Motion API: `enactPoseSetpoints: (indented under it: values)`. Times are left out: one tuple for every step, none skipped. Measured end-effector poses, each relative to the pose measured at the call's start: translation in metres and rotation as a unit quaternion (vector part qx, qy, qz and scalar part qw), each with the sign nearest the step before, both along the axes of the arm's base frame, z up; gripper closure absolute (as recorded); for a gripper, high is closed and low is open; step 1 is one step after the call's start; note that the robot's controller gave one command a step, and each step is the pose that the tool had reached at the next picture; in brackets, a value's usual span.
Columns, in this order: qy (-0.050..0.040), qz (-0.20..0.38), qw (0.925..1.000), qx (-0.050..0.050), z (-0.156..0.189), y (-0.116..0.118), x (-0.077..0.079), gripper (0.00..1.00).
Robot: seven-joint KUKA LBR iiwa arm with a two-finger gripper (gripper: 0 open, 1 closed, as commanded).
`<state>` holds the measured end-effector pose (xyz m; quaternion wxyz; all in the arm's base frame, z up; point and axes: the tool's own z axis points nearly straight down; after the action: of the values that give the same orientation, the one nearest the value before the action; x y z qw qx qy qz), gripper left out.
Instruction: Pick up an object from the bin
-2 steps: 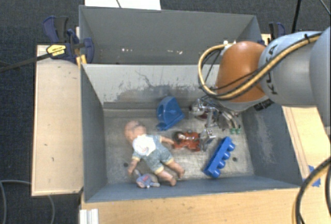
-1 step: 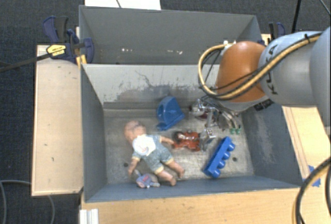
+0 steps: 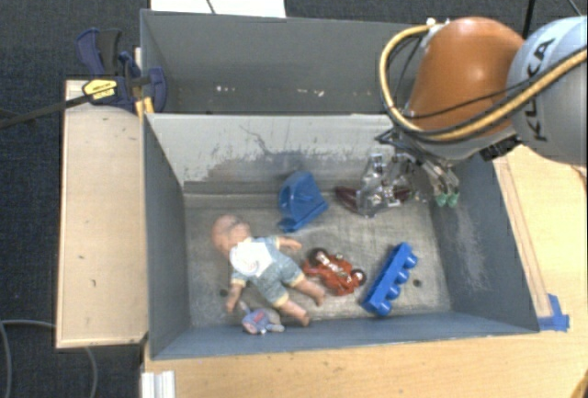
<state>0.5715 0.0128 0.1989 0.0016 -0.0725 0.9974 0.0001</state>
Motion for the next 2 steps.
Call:
enactPoseSetpoints:
  values:
    - [0.0,0.0,1.0,0.0,0.0,0.0,0.0,1.0]
    - [0.0005,-0.008,1.0,0.0,-0.046,-0.009,-0.007,0.0]
